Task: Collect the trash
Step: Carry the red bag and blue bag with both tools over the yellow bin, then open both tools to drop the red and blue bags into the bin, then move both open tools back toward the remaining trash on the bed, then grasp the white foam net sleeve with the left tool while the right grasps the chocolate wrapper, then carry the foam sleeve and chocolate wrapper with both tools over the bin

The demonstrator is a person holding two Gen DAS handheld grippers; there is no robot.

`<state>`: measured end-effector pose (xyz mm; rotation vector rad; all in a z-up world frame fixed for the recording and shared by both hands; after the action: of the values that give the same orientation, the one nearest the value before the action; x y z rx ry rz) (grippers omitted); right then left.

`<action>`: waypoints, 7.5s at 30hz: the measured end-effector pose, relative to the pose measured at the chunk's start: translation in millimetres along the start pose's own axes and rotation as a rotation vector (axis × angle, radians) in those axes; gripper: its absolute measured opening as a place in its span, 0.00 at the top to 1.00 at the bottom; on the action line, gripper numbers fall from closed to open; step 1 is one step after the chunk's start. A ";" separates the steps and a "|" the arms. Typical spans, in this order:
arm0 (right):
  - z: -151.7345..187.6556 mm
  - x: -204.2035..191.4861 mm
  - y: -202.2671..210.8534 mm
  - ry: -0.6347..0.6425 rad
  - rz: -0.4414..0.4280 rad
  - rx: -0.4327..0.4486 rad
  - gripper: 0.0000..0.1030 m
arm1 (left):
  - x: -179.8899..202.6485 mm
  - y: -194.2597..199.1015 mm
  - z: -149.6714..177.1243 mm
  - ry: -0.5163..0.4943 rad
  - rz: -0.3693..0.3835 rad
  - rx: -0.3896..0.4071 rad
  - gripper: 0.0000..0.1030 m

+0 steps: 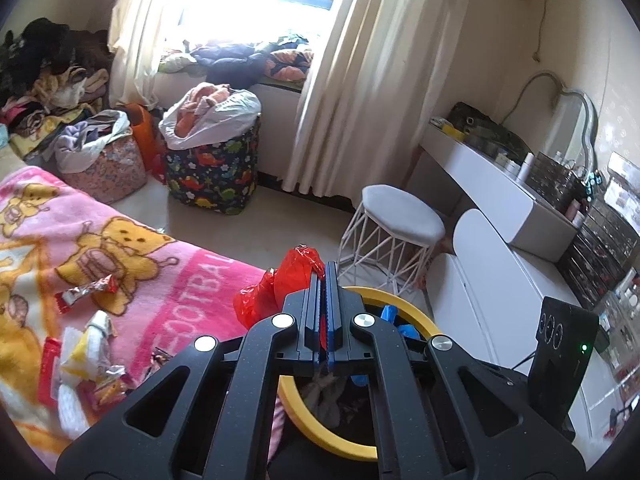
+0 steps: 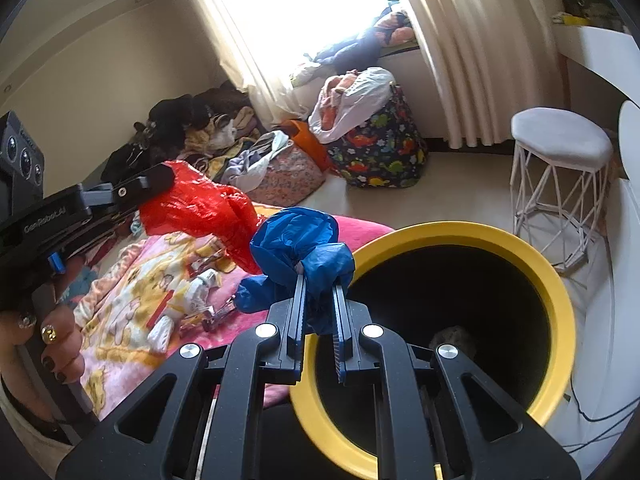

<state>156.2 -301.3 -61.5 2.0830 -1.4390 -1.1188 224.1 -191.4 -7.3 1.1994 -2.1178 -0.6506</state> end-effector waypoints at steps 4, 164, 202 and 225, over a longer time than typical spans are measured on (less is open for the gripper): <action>0.2 11.7 3.1 -0.020 0.019 0.005 0.89 | 11.1 -6.6 2.0 -0.019 0.011 -0.012 1.00; 13.6 -148.6 -208.0 0.293 0.030 -0.334 0.33 | -234.7 23.9 163.0 0.412 -0.246 -0.191 0.54; 40.8 -115.1 -185.9 0.182 -0.081 -0.384 0.86 | -214.4 34.0 132.7 0.358 -0.289 -0.152 0.87; 12.8 -111.4 -130.6 0.183 -0.120 -0.258 0.86 | -160.0 25.0 105.2 0.242 -0.242 -0.128 0.87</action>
<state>207.5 -145.6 -114.0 2.0473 -1.0394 -1.0640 199.0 -27.3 -106.0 1.3989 -1.7222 -0.6970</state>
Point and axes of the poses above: each gripper's, at about its wrist camera, not at the fingertips, and y roughly against the way its jaws point, x to its right, z to its underside, the point moved 8 cm from there along -y, roughly the way its jaws point, and after that the axes turned 12 degrees about -x, right-handed, at the moved point
